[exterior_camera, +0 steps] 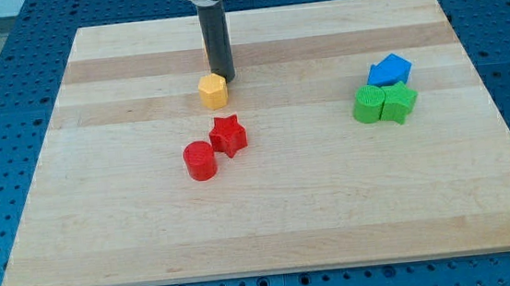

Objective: Move your arm to the bottom right of the red circle

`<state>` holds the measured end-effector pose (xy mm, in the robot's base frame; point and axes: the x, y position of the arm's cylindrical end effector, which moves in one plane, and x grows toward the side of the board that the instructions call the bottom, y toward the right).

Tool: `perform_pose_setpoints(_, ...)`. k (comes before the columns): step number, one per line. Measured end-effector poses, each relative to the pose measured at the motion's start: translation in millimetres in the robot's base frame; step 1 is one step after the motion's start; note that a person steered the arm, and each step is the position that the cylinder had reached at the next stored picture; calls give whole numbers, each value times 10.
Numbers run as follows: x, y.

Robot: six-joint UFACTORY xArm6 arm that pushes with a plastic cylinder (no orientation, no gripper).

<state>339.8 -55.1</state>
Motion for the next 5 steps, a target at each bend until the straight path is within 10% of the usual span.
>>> perform_pose_setpoints(5,72,1136)
